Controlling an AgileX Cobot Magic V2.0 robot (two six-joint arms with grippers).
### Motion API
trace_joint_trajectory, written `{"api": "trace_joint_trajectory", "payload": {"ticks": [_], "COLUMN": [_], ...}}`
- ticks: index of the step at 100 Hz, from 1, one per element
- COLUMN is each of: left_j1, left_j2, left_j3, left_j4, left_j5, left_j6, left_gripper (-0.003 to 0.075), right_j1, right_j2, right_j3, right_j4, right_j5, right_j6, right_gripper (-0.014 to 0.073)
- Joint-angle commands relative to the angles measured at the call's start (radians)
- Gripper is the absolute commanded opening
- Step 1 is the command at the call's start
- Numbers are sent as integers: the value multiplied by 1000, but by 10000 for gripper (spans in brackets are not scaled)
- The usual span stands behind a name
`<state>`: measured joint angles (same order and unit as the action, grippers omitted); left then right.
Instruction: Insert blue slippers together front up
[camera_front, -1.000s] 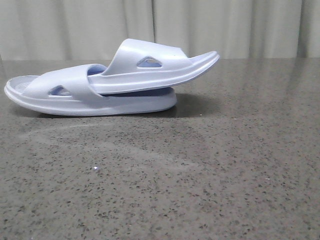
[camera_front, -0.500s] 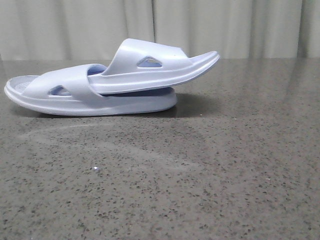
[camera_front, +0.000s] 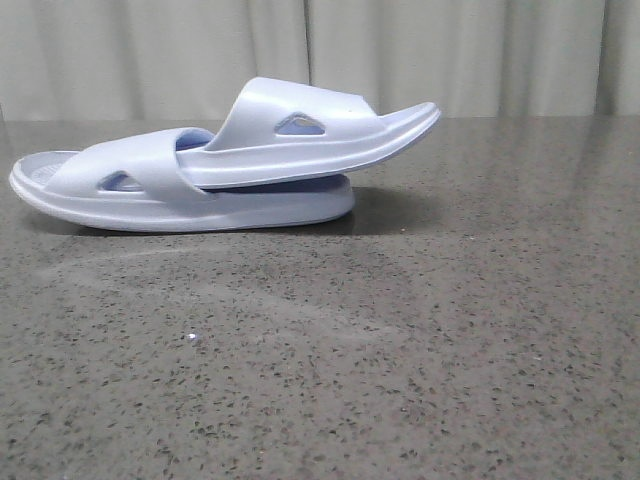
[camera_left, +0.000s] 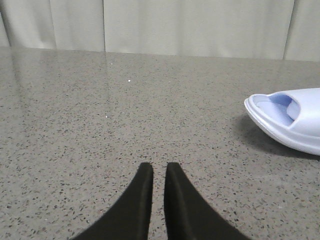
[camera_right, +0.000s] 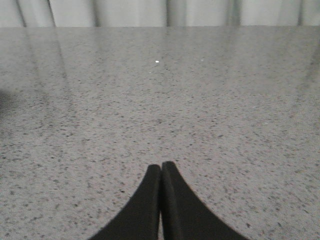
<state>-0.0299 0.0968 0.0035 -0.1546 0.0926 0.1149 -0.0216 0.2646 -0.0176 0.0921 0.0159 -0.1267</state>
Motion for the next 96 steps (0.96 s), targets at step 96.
{"api": "trace_joint_trajectory", "payload": {"ticks": [96], "left_j1": [-5], "left_j2": [8], "left_j3": [9], "left_j4": [-7], "left_j5": [-67], "left_j6": [-10], "left_gripper": [15], "right_j1": [-30], "right_j2": [-198], "right_j3": [48], "right_j4": [-102], "right_j5": [96], "right_j6": [34], "right_gripper": [-79]}}
